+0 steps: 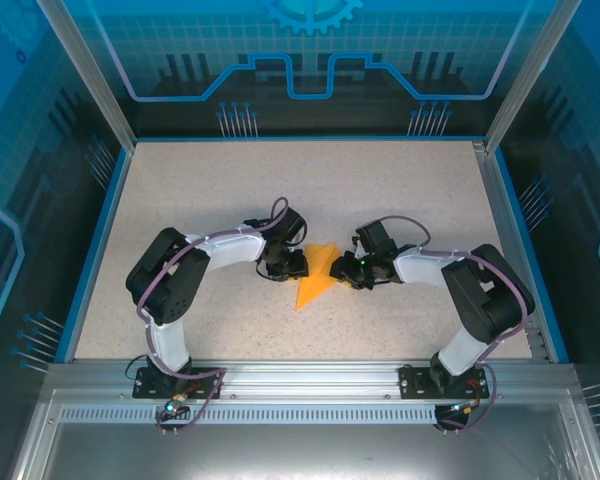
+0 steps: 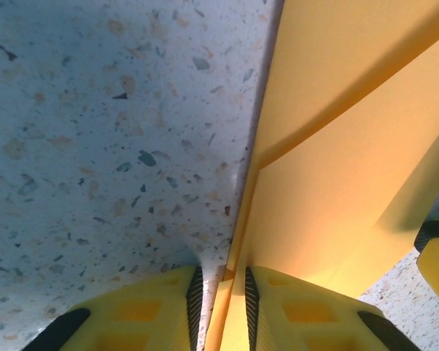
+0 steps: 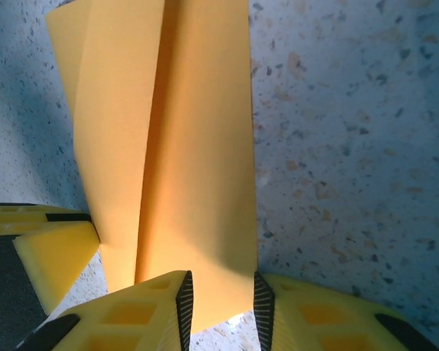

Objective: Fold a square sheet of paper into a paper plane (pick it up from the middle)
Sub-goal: Fourth fold the wing at the center of the table, then turn over the paper at the center of the table.

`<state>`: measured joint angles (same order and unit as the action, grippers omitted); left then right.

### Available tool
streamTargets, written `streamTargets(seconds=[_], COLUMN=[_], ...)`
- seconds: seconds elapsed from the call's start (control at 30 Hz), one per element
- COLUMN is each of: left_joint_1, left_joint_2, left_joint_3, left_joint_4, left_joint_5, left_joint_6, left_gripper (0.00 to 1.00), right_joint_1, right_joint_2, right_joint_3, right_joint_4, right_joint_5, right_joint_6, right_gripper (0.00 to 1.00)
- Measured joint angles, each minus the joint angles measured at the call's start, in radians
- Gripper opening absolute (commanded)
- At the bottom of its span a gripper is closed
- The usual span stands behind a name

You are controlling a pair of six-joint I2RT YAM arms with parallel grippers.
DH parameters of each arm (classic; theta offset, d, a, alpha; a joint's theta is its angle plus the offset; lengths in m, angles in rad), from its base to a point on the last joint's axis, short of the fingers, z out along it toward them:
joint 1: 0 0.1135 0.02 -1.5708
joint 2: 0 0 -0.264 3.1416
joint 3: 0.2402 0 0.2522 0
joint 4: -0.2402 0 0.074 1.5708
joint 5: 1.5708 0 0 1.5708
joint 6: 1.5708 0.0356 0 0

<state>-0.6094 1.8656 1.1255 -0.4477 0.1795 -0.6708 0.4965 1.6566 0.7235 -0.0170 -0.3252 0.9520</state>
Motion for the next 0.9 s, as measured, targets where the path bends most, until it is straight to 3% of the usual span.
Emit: streamTargets(seconds=[0.43, 0.9], left_joint_1=[0.000, 0.000], left_joint_2=[0.004, 0.006], left_joint_3=[0.002, 0.005], left_joint_4=[-0.005, -0.012], left_joint_5=[-0.001, -0.007], left_joint_6=[0.001, 0.000], left_gripper=[0.22, 0.21], right_joint_1=[0.026, 0.027], right_joint_2=[0.066, 0.077], right_joint_3=[0.081, 0.135], right_joint_4=[0.018, 0.011], right_joint_5=[-0.037, -0.020], right_joint_6=[0.010, -0.016], right_gripper=[0.34, 0.44])
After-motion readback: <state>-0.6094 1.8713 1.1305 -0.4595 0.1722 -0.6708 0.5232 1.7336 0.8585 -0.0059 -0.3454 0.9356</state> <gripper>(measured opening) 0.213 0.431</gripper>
